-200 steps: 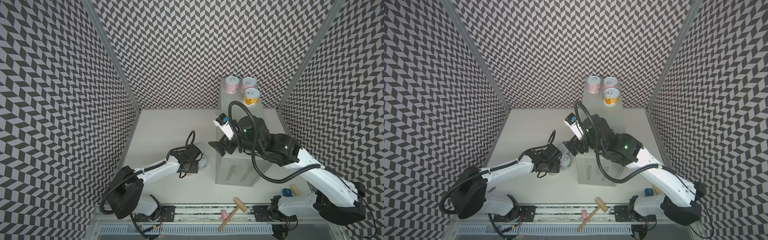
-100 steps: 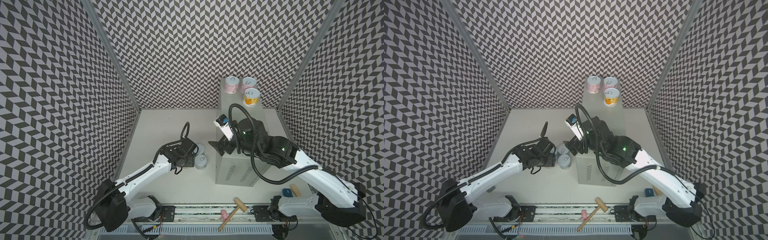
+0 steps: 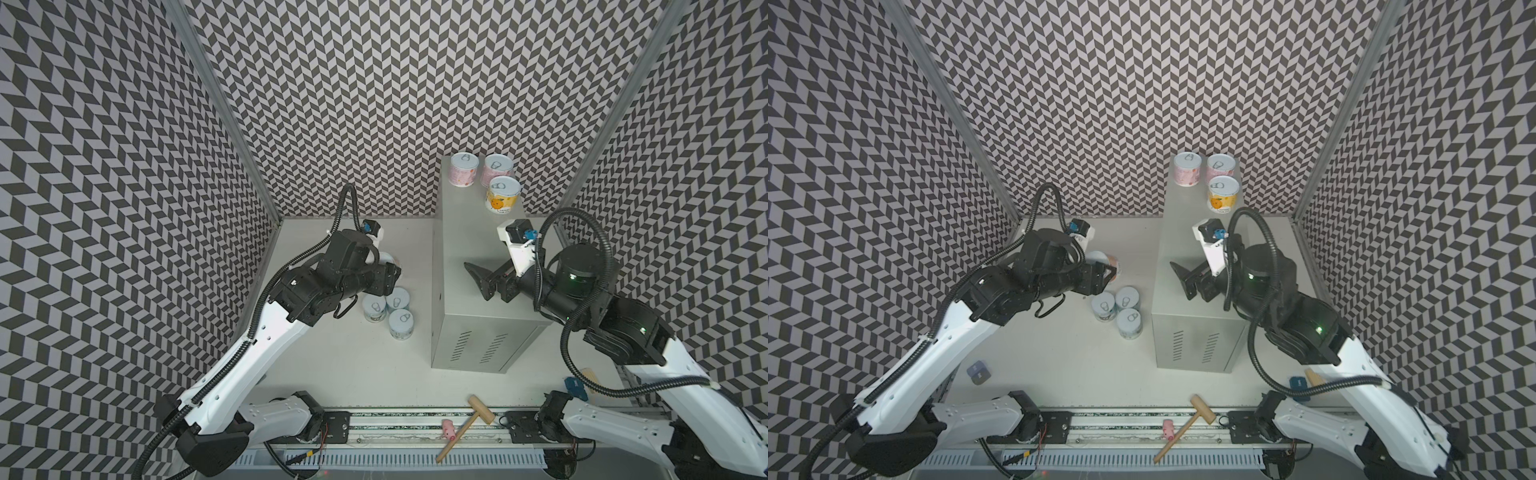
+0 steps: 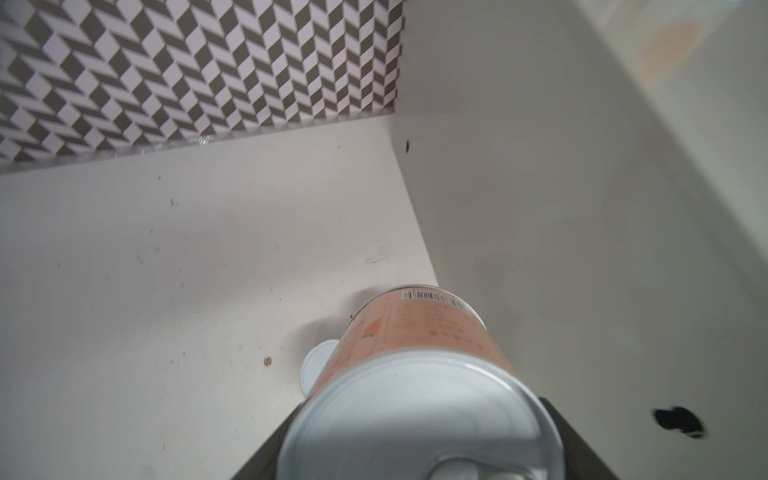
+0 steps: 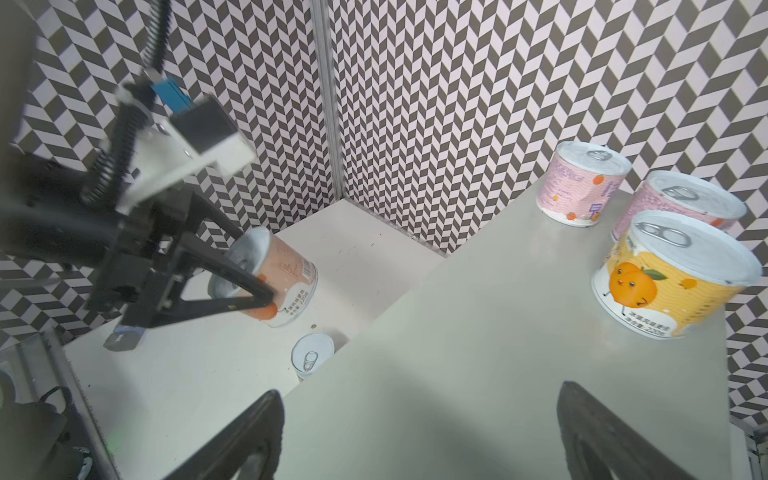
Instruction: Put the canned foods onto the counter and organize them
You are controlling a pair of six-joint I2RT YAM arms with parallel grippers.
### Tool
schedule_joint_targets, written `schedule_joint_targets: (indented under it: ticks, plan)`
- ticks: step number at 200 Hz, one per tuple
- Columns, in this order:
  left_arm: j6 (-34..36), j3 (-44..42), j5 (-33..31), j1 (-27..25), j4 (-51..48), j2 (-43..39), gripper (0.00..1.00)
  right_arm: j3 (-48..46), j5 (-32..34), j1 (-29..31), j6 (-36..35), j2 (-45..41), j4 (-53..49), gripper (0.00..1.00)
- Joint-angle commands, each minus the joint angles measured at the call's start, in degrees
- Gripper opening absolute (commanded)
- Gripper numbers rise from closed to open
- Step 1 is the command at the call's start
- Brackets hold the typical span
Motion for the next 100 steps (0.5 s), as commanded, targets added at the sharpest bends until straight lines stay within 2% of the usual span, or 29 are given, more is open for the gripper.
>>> schedule_joint_targets:
  ticks: [1,24,45,70,100]
  plan:
    - [5.9,6.7,5.7,0.0,0.6,0.2,0.6,-5.3,-2.5,-0.4,-3.3,-4.4,6.1,0.99]
    - [7.7,10.7,8.4,-0.3,0.9,-0.3,0.6,-9.6,-7.8,-0.4,-6.5,-7.7,10.1,0.99]
    - [8.1,13.2,13.9,-0.8,1.8,-0.7,0.59,-10.2,-11.9,-0.3,-9.3,-7.4,11.4,0.99]
    - [8.7,12.5,17.2,-1.9,3.3,-1.5,0.59,-11.5,-19.1,0.1,-12.3,-7.6,15.0,1.0]
    - [8.7,12.0,18.4,-3.3,4.0,-1.3,0.57,-9.9,-18.2,3.8,-14.6,-5.5,16.2,0.99]
